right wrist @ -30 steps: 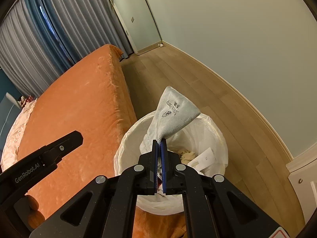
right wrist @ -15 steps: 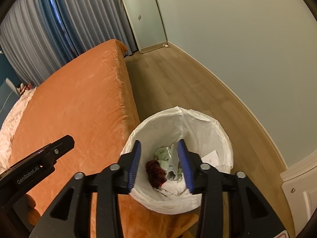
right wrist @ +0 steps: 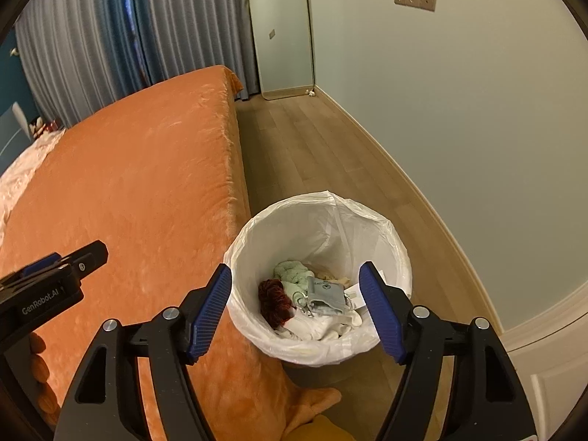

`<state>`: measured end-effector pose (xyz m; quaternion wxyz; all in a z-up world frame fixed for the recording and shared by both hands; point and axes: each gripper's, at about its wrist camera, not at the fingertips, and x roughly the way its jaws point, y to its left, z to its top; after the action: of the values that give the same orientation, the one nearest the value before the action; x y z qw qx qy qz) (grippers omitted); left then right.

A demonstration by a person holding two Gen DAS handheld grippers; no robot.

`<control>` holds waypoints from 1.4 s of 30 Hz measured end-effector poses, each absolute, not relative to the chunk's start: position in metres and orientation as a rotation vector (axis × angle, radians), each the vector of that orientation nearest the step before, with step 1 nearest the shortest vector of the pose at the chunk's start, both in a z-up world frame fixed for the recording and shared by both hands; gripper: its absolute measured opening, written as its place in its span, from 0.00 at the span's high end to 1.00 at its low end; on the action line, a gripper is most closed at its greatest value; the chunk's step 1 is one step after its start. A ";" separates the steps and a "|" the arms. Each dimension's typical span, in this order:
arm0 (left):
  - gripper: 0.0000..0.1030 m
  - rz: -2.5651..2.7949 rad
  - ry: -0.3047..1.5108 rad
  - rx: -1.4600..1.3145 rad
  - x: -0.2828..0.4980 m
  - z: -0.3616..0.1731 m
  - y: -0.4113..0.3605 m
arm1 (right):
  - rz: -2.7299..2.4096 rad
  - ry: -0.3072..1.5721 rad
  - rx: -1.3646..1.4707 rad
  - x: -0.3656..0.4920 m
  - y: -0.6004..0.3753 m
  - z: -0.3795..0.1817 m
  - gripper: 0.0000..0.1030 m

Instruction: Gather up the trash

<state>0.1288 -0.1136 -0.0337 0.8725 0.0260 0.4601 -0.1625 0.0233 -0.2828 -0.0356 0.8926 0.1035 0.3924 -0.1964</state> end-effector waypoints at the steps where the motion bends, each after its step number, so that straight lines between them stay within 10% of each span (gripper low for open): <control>1: 0.15 -0.336 0.960 0.062 0.126 -0.034 -0.111 | -0.407 0.813 0.208 0.021 -0.280 -0.035 0.27; 14: 0.10 -0.296 0.963 0.108 0.100 -0.043 -0.092 | -0.412 0.826 0.159 -0.002 -0.257 -0.039 0.06; 42: 0.10 -0.266 0.971 0.137 0.076 -0.059 -0.105 | -0.457 0.864 0.136 -0.020 -0.263 -0.067 0.07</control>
<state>0.0760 -0.1055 -0.0594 0.8738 0.0655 0.4648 -0.1274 -0.0201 -0.2626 -0.0666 0.8807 0.0653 0.4147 -0.2191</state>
